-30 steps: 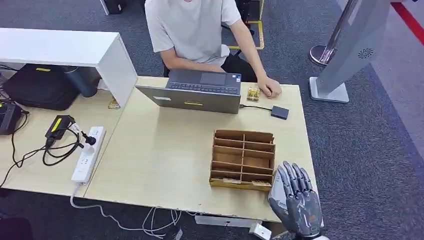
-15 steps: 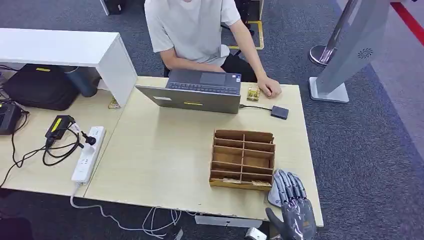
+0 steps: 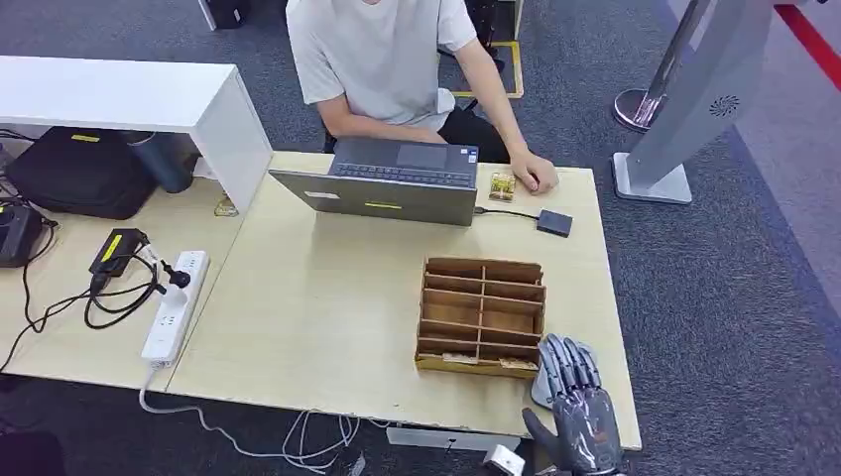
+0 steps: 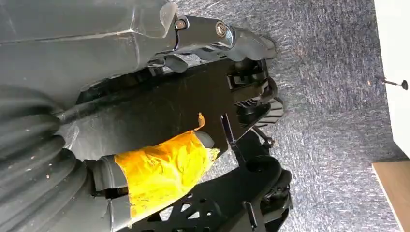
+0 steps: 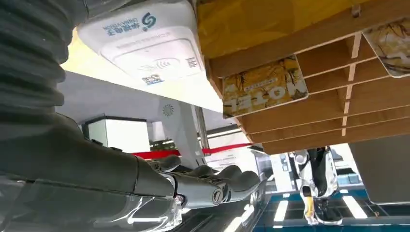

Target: Pass the card to the sensor for recognition and then transmit it.

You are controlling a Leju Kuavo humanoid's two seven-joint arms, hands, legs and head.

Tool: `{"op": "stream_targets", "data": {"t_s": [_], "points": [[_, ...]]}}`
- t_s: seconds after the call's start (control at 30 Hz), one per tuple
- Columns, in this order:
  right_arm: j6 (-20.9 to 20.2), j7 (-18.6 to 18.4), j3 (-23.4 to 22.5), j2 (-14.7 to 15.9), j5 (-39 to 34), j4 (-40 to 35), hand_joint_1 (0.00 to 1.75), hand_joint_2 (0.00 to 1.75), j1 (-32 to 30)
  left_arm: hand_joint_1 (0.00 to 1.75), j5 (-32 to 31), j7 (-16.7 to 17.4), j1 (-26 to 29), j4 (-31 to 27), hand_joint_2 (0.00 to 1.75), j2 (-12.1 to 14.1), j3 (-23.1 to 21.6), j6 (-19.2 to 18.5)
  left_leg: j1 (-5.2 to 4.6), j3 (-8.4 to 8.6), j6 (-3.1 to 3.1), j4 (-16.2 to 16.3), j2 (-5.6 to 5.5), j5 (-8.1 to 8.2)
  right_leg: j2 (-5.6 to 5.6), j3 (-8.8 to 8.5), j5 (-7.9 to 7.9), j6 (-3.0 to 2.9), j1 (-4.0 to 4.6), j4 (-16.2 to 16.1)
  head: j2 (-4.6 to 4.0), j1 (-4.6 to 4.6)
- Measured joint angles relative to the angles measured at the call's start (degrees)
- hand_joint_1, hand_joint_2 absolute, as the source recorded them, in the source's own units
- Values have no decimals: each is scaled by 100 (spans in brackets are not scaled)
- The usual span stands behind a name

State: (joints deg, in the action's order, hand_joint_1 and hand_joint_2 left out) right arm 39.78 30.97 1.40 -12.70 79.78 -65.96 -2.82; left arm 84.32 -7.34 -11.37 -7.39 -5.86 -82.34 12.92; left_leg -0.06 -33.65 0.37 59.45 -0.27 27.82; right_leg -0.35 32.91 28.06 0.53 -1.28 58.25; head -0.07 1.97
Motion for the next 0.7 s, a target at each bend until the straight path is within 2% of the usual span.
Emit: {"op": "stream_targets", "data": {"t_s": [0.7], "points": [[0,-96,135,-63,-118,183,0,175,292,0,-9,24,-12,0,175,0,-98,-24,0,0,0,0,0,0,0,0,0,0,0,0,0,0]]}}
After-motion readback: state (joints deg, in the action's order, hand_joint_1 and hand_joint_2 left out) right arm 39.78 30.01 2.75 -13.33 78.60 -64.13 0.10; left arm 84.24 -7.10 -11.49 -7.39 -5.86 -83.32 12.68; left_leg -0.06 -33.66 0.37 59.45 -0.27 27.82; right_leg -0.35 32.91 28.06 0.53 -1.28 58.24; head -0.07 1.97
